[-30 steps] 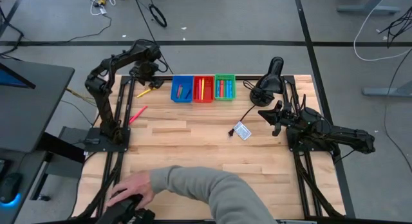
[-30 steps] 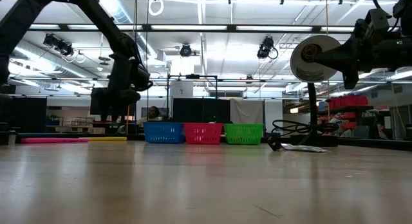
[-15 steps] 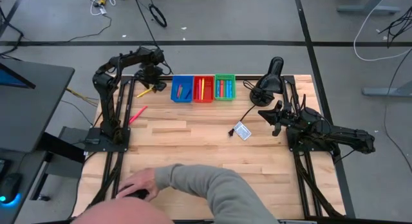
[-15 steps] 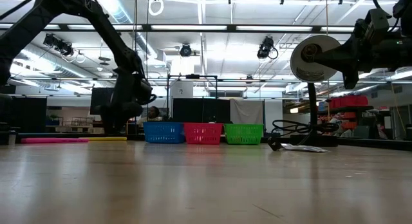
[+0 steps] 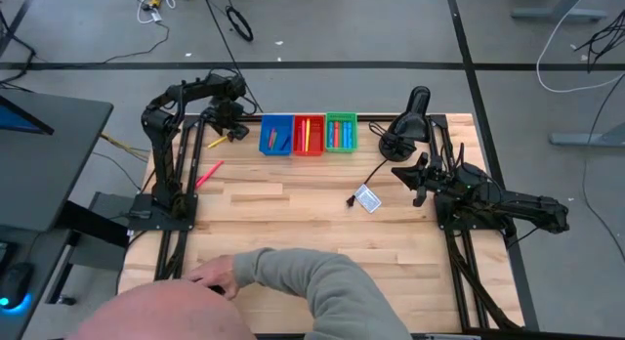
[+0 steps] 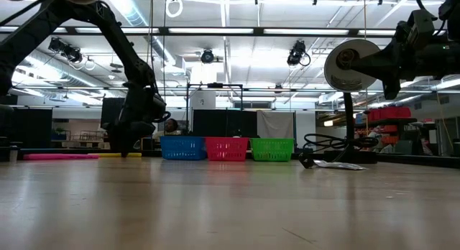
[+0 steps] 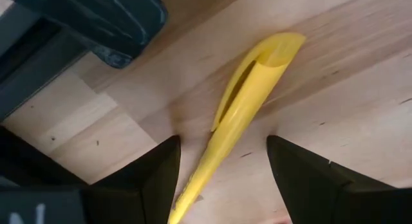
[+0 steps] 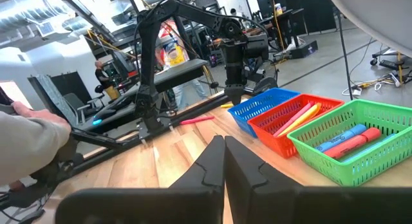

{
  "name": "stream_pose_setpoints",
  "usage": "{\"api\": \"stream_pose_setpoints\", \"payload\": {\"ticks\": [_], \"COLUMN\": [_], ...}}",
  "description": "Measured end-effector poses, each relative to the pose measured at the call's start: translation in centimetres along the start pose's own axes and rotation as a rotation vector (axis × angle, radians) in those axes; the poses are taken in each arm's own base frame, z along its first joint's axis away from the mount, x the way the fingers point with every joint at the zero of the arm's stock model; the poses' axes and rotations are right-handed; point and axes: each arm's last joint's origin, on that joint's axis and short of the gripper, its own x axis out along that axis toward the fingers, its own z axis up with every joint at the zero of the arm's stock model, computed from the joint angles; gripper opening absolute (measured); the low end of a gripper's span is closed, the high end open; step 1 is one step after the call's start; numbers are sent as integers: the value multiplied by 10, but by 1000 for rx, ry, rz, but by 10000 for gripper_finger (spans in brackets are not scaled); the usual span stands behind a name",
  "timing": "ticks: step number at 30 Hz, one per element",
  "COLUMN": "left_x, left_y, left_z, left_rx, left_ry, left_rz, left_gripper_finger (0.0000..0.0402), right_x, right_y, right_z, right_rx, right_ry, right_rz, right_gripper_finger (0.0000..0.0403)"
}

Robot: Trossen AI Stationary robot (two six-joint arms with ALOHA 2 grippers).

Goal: Pick & Place Markers
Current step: Put the yellow marker into the red bin

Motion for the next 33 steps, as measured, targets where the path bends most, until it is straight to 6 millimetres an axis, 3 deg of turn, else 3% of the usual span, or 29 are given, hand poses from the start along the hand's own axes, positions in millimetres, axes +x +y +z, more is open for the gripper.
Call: {"api": "stream_pose_setpoints", "payload": {"ticks": [7,10,23,33], "left_x": [1,1,2,-18], "left_y": [-1,-1,-2,-10], "left_z": [0,0,-1,-9], "left_rx": [26,62,71,37], "left_ry": [-5,-5,2,-34], "left_rz": [-14,-15,-25,-18], "left_gripper_finger": [240,221,28,40], "right_x": [0,0,0,0], "right_y": [0,0,0,0], "right_z": [0,0,0,0], "right_rx": [0,0,0,0], "right_ry": [0,0,0,0], "right_rz": [0,0,0,0], "right_gripper_finger": [11,11,11,11]}}
